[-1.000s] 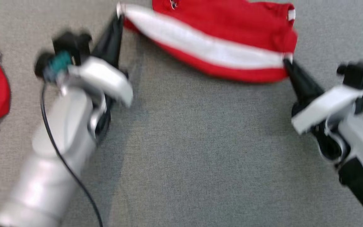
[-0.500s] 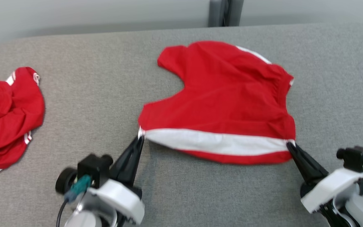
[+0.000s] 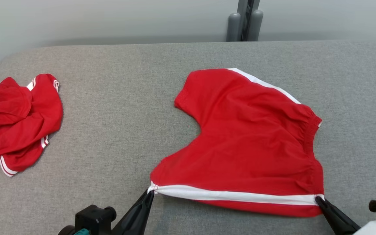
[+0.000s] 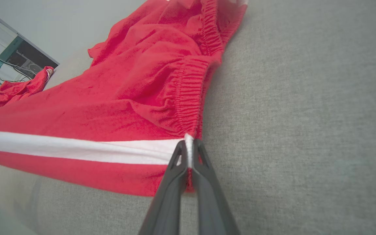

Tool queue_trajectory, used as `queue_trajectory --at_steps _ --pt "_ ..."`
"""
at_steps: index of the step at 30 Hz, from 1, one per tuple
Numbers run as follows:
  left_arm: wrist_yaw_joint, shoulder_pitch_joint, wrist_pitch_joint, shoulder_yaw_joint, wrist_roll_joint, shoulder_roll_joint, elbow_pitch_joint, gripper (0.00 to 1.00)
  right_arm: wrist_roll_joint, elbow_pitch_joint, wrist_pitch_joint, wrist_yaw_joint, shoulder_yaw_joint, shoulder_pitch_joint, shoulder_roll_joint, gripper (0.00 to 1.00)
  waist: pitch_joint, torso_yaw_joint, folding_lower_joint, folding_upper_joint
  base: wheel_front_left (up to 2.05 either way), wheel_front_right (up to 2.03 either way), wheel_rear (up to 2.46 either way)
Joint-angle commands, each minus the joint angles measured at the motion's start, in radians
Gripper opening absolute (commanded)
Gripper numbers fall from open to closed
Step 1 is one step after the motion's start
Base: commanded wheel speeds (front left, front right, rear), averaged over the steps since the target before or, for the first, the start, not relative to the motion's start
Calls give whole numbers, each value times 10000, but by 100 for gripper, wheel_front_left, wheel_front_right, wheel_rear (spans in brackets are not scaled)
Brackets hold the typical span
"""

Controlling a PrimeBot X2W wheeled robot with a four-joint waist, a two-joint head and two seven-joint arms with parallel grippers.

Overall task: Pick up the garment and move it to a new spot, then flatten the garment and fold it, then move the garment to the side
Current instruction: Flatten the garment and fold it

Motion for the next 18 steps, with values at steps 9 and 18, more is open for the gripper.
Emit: queue_trajectory --at_steps 9,18 --pt "161 -128 251 146 265 467 -778 0 -1127 -2085 2227 -3 -2332 1499 1072 0 343 -267 0 -1 0 0 0" --pt "-886 -2725 554 491 598 683 26 0 -1104 -3435 3211 -2 -3770 590 2728 0 1280 -866 0 -1 0 0 0"
